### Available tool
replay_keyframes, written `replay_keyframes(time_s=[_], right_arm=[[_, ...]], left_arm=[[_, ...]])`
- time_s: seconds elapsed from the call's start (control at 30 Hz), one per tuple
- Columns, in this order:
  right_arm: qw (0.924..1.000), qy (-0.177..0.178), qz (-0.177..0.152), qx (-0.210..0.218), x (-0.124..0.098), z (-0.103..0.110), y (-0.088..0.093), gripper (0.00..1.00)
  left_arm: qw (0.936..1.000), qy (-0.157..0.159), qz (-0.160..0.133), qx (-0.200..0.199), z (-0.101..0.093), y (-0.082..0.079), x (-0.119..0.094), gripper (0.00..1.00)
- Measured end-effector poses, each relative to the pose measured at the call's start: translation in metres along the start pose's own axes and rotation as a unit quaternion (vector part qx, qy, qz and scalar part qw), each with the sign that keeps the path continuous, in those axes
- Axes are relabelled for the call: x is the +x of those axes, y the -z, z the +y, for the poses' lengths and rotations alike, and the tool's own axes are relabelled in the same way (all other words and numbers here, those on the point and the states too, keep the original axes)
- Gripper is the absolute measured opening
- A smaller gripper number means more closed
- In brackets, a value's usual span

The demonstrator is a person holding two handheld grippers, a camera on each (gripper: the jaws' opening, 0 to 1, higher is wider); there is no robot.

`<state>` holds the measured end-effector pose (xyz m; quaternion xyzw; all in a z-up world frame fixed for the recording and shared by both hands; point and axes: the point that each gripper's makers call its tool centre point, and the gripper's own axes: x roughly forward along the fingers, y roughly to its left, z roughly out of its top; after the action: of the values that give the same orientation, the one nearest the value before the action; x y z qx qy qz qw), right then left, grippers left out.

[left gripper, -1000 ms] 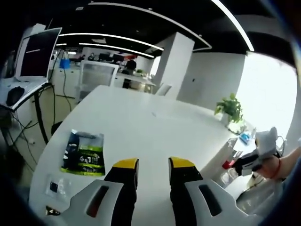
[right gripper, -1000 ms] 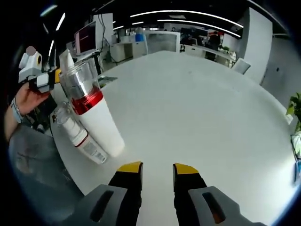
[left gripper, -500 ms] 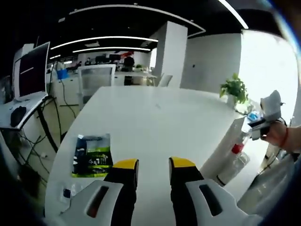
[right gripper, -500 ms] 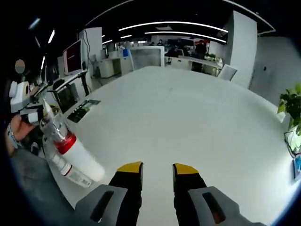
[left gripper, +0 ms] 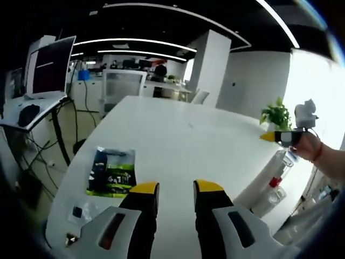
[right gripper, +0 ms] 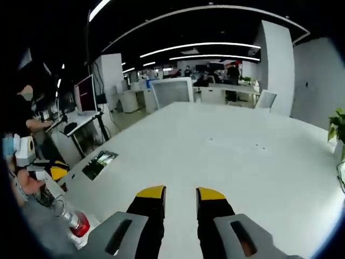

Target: Arrange the skincare products in the storage area until every visible bottle or jar stands upright without overlapping.

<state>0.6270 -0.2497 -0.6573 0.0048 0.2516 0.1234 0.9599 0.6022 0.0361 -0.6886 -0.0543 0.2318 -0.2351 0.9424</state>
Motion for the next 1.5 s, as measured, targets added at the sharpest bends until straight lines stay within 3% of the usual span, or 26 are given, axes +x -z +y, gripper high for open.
replay_keyframes(time_s=[0.1, 0.3, 0.43, 0.53, 0.57, 0.67, 0.77, 0.9, 1.0, 1.23, 1.3, 1.33, 1.5], right_arm=[[0.9991, -0.037, 0.003, -0.020, 0.013, 0.019, -0.008, 0.16], [0.9909, -0.133, 0.017, -0.001, 0.038, 0.065, -0.015, 0.17], [0.9799, -0.199, 0.016, 0.003, 0.050, 0.094, -0.022, 0.18], [0.9718, -0.234, 0.028, -0.009, 0.058, 0.114, -0.021, 0.23], [0.9651, -0.258, 0.041, -0.023, 0.067, 0.127, -0.017, 0.24], [0.9565, -0.283, 0.063, -0.030, 0.078, 0.146, -0.013, 0.26], [0.9522, -0.293, 0.073, -0.042, 0.094, 0.157, -0.014, 0.26], [0.9415, -0.322, 0.098, -0.001, 0.112, 0.178, -0.015, 0.24], [0.9366, -0.329, 0.118, -0.022, 0.127, 0.193, -0.009, 0.26], [0.9179, -0.348, 0.179, -0.067, 0.154, 0.226, 0.019, 0.25], [0.9157, -0.348, 0.188, -0.070, 0.162, 0.234, 0.025, 0.25], [0.9103, -0.353, 0.202, -0.079, 0.166, 0.240, 0.032, 0.25], [0.8994, -0.352, 0.230, -0.119, 0.184, 0.254, 0.056, 0.26]], left_arm=[[0.9999, -0.008, -0.003, 0.010, 0.004, -0.004, 0.000, 0.26], [0.9995, -0.027, 0.002, 0.016, 0.021, -0.012, -0.002, 0.26], [0.9995, -0.031, -0.001, 0.006, 0.030, -0.022, -0.004, 0.27], [0.9977, -0.063, 0.002, 0.025, 0.054, -0.033, -0.002, 0.26], [0.9972, -0.072, 0.003, 0.021, 0.062, -0.035, -0.001, 0.26], [0.9956, -0.094, -0.002, -0.003, 0.086, -0.040, 0.004, 0.26], [0.9929, -0.118, 0.004, -0.019, 0.109, -0.036, 0.009, 0.26], [0.9889, -0.143, 0.025, -0.031, 0.138, -0.028, 0.019, 0.25], [0.9848, -0.160, 0.044, -0.049, 0.156, -0.017, 0.030, 0.25], [0.9817, -0.166, 0.060, -0.071, 0.170, 0.003, 0.050, 0.22], [0.9818, -0.165, 0.064, -0.068, 0.173, 0.007, 0.053, 0.22], [0.9818, -0.163, 0.069, -0.069, 0.176, 0.013, 0.056, 0.22], [0.9833, -0.148, 0.070, -0.080, 0.171, 0.033, 0.060, 0.22]])
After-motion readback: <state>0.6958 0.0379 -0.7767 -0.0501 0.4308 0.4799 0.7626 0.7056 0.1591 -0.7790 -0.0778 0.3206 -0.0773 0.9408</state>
